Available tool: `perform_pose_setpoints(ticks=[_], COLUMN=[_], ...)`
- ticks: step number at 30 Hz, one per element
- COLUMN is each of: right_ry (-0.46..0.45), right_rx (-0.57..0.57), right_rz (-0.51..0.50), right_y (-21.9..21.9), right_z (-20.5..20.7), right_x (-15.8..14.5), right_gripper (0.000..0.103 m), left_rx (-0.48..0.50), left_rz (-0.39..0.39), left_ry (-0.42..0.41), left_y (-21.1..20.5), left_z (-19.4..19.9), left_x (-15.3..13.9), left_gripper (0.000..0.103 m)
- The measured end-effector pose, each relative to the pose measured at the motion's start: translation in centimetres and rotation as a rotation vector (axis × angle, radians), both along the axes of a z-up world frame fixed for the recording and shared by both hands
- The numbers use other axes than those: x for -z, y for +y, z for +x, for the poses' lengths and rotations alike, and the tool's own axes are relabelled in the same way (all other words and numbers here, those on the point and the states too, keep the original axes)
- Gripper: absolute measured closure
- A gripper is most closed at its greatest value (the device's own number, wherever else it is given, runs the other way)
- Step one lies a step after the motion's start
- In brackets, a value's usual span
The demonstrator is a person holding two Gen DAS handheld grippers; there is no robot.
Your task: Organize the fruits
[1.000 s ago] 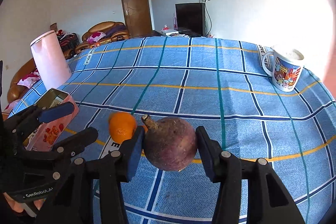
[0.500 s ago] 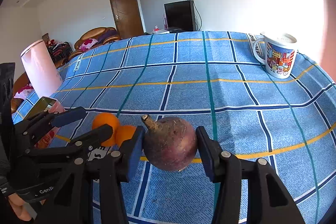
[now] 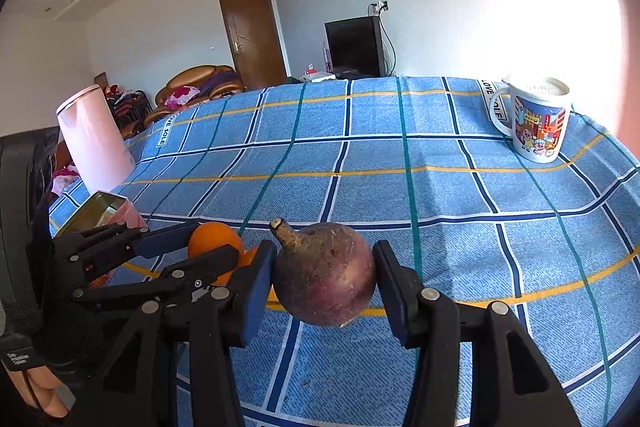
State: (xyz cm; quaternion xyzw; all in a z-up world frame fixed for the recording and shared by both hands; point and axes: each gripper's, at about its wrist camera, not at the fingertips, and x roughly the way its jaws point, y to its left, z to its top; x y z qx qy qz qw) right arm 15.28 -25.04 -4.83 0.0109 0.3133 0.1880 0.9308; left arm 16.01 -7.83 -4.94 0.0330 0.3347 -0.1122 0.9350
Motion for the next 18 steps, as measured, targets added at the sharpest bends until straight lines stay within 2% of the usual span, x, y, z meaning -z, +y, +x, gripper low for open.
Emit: perform_pose_setpoints(ticks=[18], right_ry=[-0.105], right_rx=[-0.035], right_rz=[0.010], right_y=[0.3], right_z=[-1.8], right_x=[-1.0], right_gripper=[0.051], left_rx=[-0.001], left_rz=[-0.057], left_ry=[-0.148], left_y=[1.0], left_z=[-2.1], left_x=[-1.7], left_gripper=[0.061])
